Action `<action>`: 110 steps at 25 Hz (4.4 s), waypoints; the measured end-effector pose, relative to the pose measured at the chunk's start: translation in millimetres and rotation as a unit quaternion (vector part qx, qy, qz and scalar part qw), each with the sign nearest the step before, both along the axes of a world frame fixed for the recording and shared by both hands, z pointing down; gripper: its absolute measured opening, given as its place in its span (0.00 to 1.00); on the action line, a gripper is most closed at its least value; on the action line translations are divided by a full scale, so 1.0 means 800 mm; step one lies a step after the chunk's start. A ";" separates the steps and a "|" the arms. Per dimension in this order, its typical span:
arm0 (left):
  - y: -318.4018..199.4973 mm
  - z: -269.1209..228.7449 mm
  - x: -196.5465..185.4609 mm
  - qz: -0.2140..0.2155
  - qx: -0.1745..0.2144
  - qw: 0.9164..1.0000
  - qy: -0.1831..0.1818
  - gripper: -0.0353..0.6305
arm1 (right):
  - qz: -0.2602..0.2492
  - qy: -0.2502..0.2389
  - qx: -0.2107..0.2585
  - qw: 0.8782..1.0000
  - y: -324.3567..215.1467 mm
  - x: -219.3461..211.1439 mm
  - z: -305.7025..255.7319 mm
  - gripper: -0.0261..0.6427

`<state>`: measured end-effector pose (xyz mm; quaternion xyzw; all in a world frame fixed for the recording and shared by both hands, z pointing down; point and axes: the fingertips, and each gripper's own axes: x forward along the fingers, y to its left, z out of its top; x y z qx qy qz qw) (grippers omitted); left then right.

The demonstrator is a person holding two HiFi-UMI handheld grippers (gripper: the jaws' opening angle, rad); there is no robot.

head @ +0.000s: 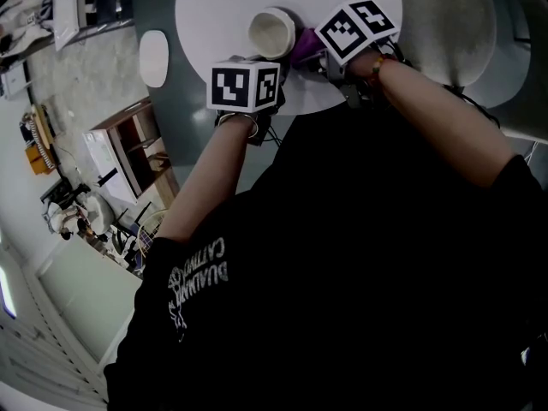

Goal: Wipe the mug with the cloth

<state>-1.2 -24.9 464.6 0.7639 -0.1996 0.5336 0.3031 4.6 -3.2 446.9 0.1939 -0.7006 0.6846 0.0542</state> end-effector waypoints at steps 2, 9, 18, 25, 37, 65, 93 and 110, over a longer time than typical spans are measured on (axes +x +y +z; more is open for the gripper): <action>-0.003 0.001 -0.004 0.007 0.002 1.000 0.001 0.15 | 0.009 -0.004 -0.016 1.000 -0.002 -0.005 0.003 0.08; 0.005 -0.005 -0.026 0.037 0.042 0.998 0.014 0.16 | 0.054 -0.035 -0.038 0.997 0.008 -0.030 -0.014 0.08; -0.006 -0.010 -0.031 0.065 0.065 0.995 0.030 0.15 | 0.100 -0.047 -0.023 0.994 0.001 -0.025 -0.054 0.08; -0.008 -0.014 -0.037 0.097 0.078 0.991 0.045 0.15 | 0.112 0.012 -0.025 0.993 -0.001 -0.011 -0.063 0.08; 0.000 -0.020 -0.059 0.159 0.096 0.980 0.072 0.15 | 0.083 0.087 -0.050 0.991 0.005 -0.011 -0.068 0.08; -0.029 -0.021 -0.079 0.322 0.126 0.938 0.008 0.17 | 0.080 0.177 -0.039 0.980 -0.098 0.026 -0.070 0.08; -0.022 -0.023 -0.104 0.232 0.104 0.966 0.049 0.15 | -0.140 0.369 0.131 0.910 -0.151 -0.090 -0.069 0.07; -0.023 -0.033 -0.098 0.206 0.135 0.964 0.097 0.15 | -0.271 0.334 0.169 0.887 -0.092 -0.153 -0.072 0.07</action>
